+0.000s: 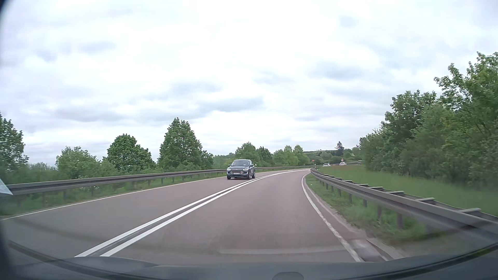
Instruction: Follow the waypoints while adhering to traffic rules and regulations
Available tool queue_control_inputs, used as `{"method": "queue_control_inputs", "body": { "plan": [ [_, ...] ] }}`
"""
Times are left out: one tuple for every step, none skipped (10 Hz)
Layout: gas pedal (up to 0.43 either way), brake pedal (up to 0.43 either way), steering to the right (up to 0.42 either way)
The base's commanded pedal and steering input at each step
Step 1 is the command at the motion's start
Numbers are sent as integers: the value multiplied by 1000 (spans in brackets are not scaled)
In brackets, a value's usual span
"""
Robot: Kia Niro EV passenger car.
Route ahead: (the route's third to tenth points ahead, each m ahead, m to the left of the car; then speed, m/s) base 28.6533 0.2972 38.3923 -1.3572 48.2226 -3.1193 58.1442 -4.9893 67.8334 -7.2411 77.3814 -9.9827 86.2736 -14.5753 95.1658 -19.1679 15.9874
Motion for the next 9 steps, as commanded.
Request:
{"method": "queue_control_inputs", "body": {
  "plan": [
    [138,0,20],
    [169,0,21],
    [189,0,21],
    [189,0,21],
    [189,0,21],
    [189,0,20],
    [189,0,20],
    [189,0,20],
    [189,0,20]
  ]
}}
